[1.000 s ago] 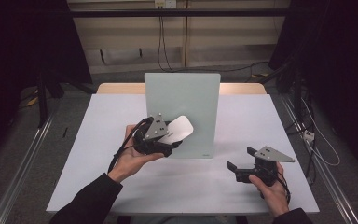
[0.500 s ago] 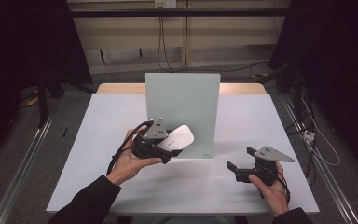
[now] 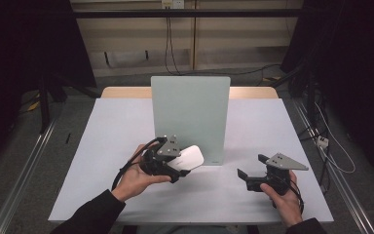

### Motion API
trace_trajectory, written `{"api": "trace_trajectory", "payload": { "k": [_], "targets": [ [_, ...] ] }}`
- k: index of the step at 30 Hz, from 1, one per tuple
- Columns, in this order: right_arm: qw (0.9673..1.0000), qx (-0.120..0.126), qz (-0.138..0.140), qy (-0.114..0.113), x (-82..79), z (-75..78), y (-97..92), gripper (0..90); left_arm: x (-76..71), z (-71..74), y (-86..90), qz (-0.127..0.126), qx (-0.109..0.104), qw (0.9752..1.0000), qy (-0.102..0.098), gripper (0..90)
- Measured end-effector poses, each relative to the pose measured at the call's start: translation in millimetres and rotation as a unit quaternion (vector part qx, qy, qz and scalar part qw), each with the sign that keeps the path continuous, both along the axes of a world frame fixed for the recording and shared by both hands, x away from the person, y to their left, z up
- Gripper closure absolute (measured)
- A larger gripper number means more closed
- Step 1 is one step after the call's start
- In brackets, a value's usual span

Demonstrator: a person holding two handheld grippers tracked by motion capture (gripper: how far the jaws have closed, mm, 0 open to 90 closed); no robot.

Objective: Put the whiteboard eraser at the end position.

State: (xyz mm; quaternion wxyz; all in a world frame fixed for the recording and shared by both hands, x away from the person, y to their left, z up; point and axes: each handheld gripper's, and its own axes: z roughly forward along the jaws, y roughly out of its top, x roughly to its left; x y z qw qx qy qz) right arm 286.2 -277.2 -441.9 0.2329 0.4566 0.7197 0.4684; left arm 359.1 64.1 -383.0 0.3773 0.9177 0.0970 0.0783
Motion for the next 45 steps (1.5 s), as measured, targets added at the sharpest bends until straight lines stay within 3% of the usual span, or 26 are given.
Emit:
{"api": "trace_trajectory", "payload": {
  "k": [12, 15, 21, 27, 34, 39, 45],
  "targets": [
    [1.0000, -0.003, 0.002, -0.001, 0.5, -0.2, 0.4, 4.6, -7.6, -18.6, -17.5, -0.016, 0.043, 0.9985, 0.030, 30.9],
    [1.0000, -0.001, 0.001, 0.000, 0.1, 0.0, 0.4, 4.6, -9.0, -24.2, -20.3, -0.015, 0.053, 0.9980, 0.030, 30.8],
    [1.0000, -0.004, 0.002, -0.001, 0.5, -0.2, 0.2, 4.6, -11.5, -29.3, -26.5, -0.036, 0.069, 0.9962, 0.039, 30.8],
    [1.0000, -0.003, 0.002, -0.001, 0.6, -0.2, 0.4, 4.6, -13.1, -36.7, -32.0, -0.041, 0.086, 0.9949, 0.034, 30.9],
    [1.0000, -0.001, 0.001, 0.000, 0.2, 0.1, 0.4, 4.6, -14.3, -43.0, -38.6, -0.050, 0.095, 0.9937, 0.031, 30.8],
    [1.0000, -0.002, 0.002, -0.001, 0.5, -0.2, 0.1, 4.6, -13.9, -48.6, -40.5, -0.046, 0.093, 0.9942, 0.029, 30.8],
    [1.0000, -0.002, 0.002, 0.001, 1.0, -0.4, 0.5, 4.5, -10.5, -51.1, -40.1, -0.051, 0.089, 0.9939, 0.042, 30.6]
  ]
}}
